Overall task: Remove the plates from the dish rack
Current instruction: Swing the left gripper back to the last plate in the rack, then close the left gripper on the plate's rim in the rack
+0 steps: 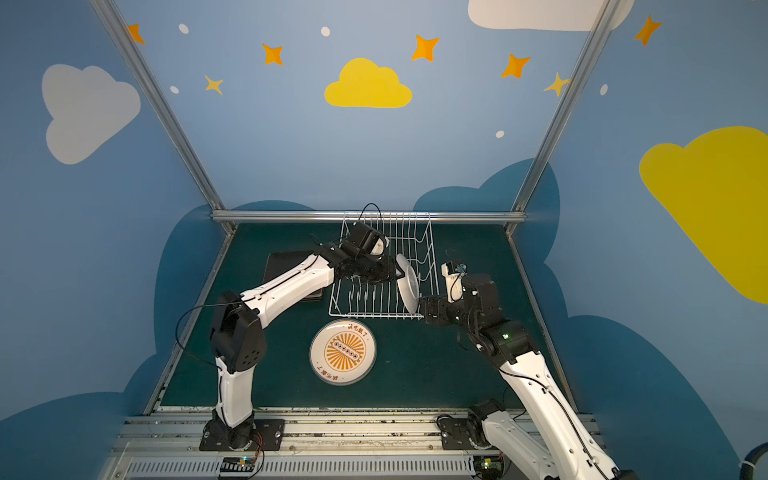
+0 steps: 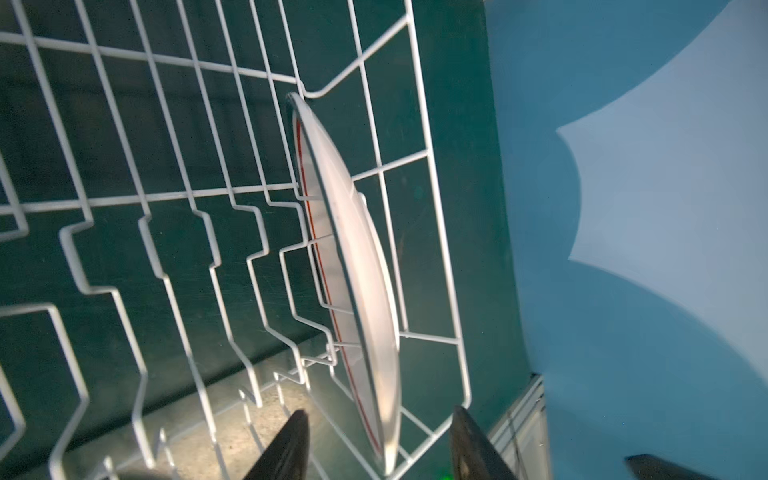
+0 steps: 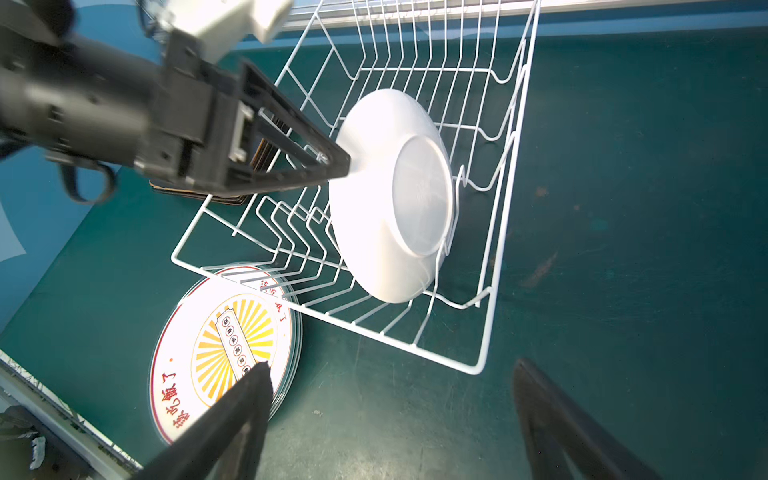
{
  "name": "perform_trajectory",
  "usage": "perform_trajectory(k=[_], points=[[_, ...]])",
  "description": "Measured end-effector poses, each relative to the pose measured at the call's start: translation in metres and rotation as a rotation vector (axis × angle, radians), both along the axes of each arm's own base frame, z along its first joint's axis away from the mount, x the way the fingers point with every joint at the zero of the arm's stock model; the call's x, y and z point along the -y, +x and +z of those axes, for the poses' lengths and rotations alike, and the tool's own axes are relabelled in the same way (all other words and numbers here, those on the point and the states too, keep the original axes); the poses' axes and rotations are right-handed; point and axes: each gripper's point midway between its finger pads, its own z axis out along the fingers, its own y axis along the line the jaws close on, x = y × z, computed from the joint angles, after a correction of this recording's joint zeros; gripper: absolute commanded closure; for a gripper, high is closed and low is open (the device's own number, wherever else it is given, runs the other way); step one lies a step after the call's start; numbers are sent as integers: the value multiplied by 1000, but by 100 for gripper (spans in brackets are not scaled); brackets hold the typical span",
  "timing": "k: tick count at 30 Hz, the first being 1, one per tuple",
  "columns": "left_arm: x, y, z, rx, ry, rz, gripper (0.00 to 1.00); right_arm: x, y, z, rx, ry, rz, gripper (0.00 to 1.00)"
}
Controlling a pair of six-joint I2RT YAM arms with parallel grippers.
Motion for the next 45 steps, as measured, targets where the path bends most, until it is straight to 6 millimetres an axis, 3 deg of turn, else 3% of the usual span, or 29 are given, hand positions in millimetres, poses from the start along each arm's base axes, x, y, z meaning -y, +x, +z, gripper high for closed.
perform_trajectory(k=[4,21,24,36,45], points=[[1,1,-17,-18,31,9,52,1,1,1,4,1,-6,10],[20,11,-24,15,40,40,77,3,2,3,3,19,-25,11],[23,10,-22,13,25,40,85,4,2,3,3,19,-27,10],[34,6,-15,-4,-29,34,97,3,6,7,19,31,-30,10],[38,5,-12,-28,-64,41,97,2,8,6,17,31,-32,10]])
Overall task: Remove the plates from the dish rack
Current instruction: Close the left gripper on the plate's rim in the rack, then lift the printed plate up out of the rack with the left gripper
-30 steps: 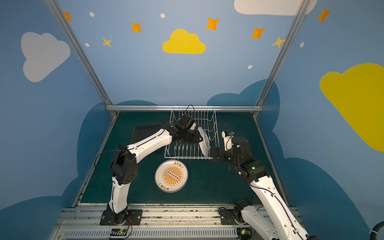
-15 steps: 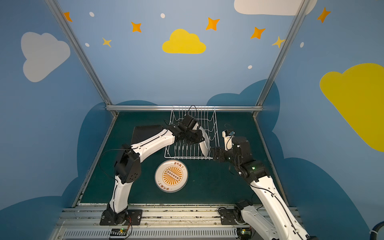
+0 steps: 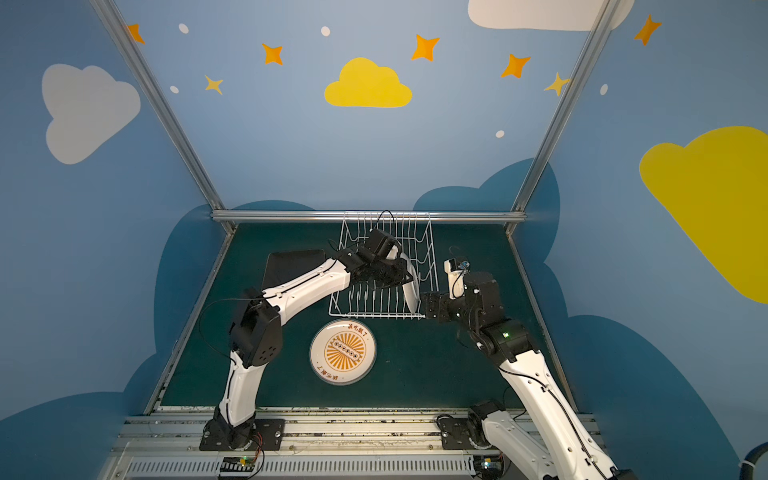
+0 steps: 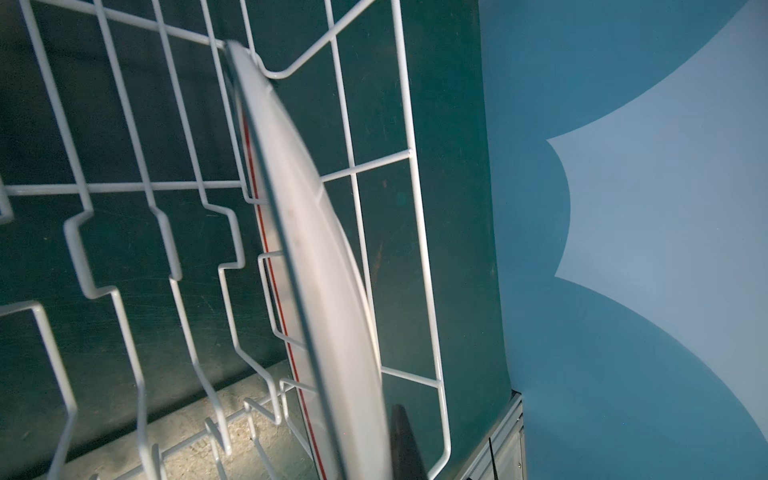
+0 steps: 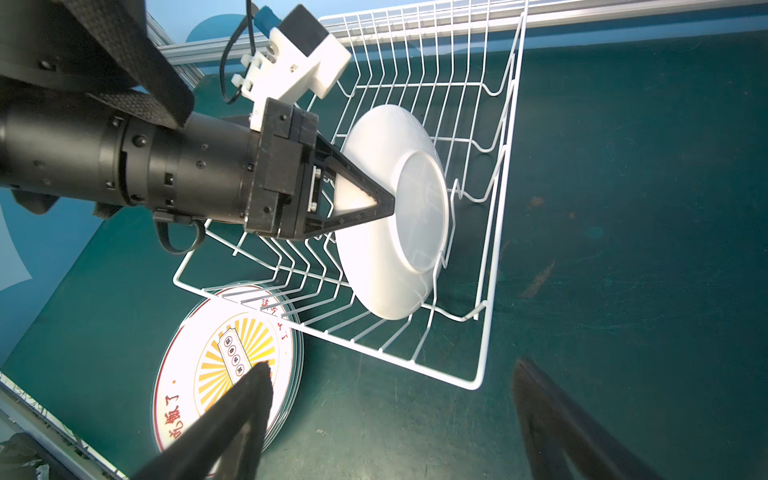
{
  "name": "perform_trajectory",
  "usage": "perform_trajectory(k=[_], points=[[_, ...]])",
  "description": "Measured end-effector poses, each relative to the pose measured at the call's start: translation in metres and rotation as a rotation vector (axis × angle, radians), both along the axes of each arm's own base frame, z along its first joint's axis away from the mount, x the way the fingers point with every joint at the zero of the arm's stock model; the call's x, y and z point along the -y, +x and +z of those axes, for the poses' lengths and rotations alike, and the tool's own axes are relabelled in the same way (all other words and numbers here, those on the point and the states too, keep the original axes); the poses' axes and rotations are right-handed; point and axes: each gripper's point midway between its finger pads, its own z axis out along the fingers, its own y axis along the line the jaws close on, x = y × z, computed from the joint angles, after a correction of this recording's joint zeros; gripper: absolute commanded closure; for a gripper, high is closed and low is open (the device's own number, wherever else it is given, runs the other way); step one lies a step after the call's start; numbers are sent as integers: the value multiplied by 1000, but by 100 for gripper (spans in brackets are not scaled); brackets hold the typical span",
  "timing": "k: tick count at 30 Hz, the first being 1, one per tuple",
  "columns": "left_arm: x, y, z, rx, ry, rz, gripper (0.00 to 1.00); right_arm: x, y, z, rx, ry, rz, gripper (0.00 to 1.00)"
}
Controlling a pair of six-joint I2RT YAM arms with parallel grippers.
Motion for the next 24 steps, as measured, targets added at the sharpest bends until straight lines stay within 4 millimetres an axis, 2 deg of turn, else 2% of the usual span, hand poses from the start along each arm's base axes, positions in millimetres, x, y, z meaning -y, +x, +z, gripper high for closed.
perform_trajectory(k=[5,9,15,24], points=[[0,0,5,-9,-16,13,97,4,1,1,8,-10,-18,10],[-2,0,19,0,-37,25,97,12,4,11,40,-32,-56,9],[-12,-1,63,56,-90,42,97,21,4,24,84,-33,-95,9],[-28,-14,126,192,-143,-1,97,25,5,25,73,-5,-136,7]])
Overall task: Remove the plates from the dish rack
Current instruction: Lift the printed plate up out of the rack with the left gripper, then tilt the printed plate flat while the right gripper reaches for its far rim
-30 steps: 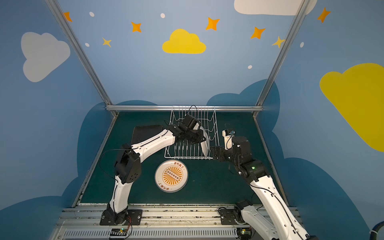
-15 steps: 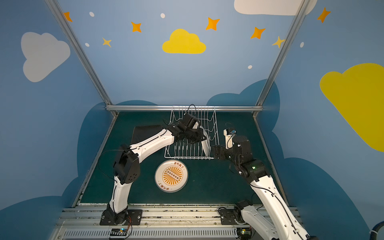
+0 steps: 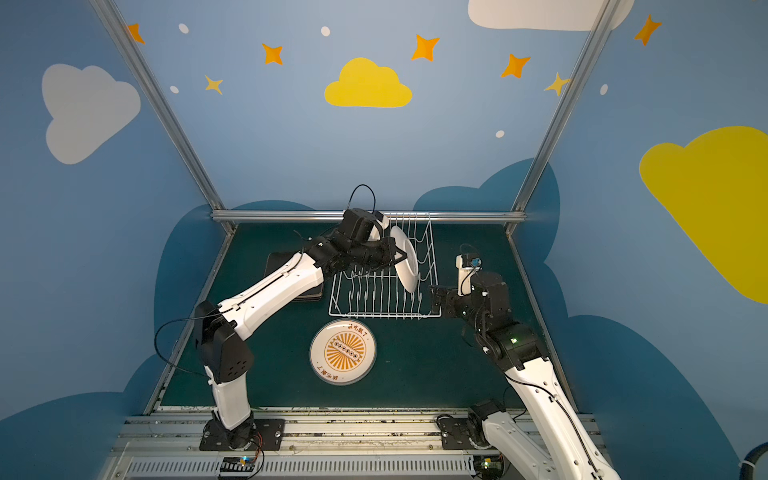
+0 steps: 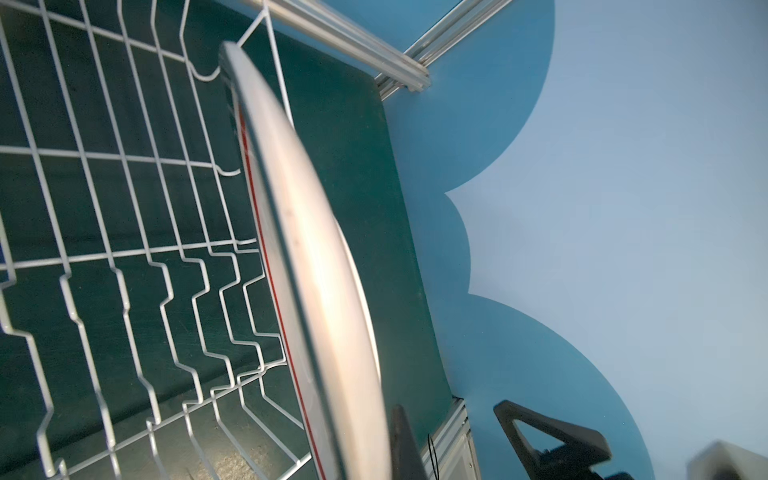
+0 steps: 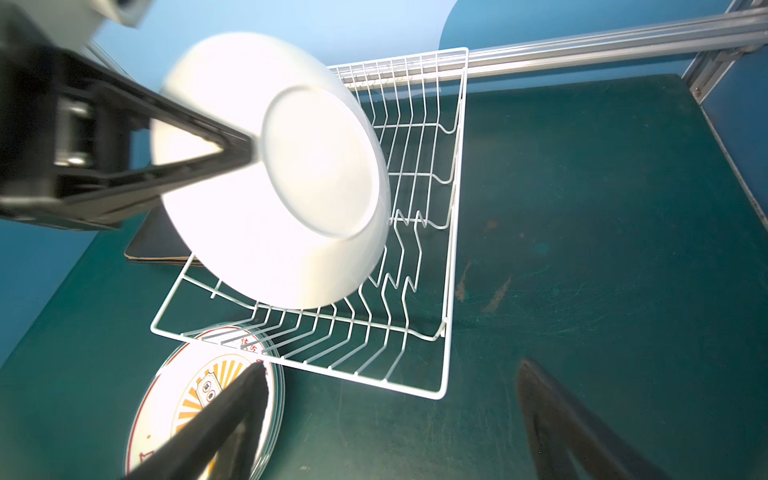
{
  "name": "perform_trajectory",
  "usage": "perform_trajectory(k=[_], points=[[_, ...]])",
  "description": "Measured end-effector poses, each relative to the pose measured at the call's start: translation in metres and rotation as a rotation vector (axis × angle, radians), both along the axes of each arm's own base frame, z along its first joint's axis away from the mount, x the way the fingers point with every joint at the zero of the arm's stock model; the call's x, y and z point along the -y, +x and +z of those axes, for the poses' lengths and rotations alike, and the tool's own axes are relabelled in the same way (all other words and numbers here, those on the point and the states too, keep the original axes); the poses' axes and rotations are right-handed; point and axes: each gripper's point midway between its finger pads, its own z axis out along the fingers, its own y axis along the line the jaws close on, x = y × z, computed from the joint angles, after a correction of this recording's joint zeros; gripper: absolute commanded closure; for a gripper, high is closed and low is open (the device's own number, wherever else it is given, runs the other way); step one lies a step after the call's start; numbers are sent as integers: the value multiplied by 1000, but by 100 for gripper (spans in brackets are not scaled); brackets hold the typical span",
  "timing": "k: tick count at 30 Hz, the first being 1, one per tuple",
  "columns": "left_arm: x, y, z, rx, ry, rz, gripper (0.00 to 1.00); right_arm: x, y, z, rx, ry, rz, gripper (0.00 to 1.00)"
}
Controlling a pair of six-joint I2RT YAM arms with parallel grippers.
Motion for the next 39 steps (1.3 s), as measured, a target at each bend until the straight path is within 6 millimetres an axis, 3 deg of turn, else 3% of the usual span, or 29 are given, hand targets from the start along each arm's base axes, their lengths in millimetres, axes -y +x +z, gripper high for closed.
perform_trajectory(k=[4,12,22,30,39], points=[[-11,-12,10,85,23,-44,97,3,1,6,5,16,-20,6],[-43,-33,5,299,156,-99,97,7,4,32,25,88,-57,5],[-77,-60,19,673,305,-187,97,-16,20,42,-96,217,-20,5],[-88,-83,2,944,504,-345,97,-35,28,57,-157,329,17,5],[-96,-86,-17,1125,738,-448,97,-62,44,70,-213,471,75,5]])
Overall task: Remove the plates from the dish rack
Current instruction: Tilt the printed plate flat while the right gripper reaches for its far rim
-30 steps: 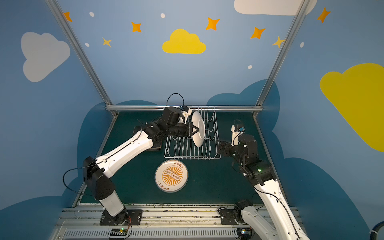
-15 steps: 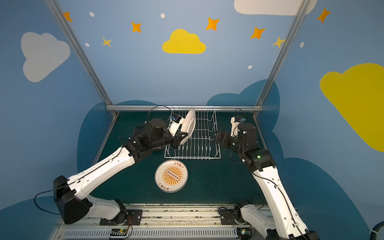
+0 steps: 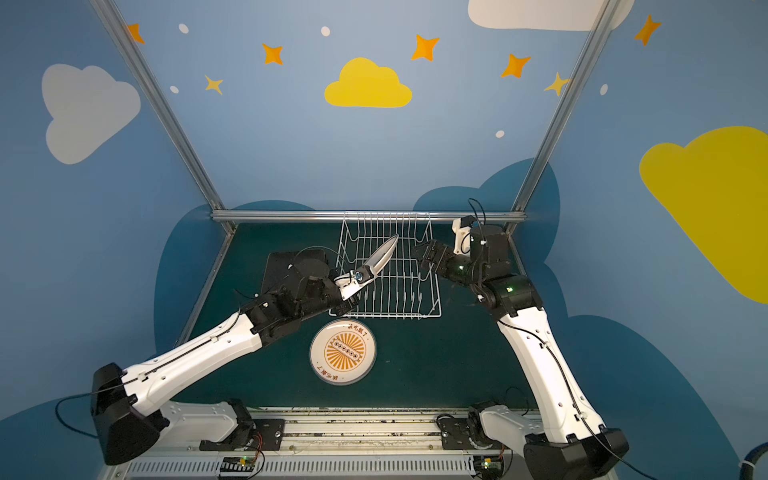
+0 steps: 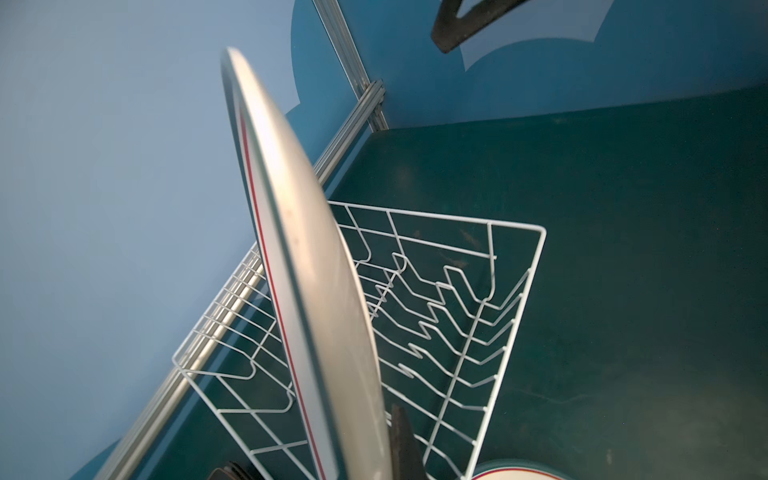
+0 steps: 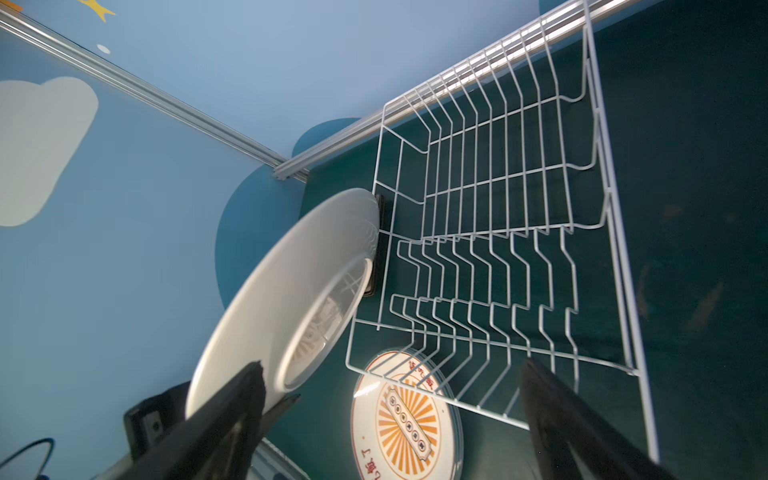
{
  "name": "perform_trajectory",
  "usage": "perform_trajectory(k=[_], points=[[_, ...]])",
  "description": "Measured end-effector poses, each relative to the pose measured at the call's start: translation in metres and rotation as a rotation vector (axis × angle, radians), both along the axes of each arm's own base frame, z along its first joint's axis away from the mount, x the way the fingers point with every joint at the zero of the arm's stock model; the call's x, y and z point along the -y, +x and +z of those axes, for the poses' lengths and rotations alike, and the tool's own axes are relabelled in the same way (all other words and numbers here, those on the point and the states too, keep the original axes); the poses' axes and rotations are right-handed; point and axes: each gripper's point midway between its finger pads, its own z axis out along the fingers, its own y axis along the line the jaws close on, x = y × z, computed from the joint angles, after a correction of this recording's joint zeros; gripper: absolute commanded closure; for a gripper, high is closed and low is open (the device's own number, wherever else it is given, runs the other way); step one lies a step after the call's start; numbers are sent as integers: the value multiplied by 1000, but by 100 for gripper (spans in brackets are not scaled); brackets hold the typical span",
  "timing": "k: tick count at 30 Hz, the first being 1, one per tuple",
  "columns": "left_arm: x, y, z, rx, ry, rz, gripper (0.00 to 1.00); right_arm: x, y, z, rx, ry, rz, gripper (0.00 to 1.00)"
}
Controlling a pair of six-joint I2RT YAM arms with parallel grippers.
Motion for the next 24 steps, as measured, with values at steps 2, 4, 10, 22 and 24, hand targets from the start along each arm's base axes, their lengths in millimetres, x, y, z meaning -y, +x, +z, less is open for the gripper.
perform_trajectory(k=[2,4,10,22,24], points=[[-3,-3,-8,32,47,-10,97,-5,2,0,-10,22,14,5],[-4,-5,-16,68,103,-20,97,-11,4,-2,-22,34,28,5],[-1,-12,-31,212,267,-64,97,-27,5,-14,-65,42,70,7],[10,-7,-17,402,376,-84,97,-46,5,-54,-216,21,126,40],[12,-8,-19,422,398,-92,97,-48,4,-58,-239,31,132,45]])
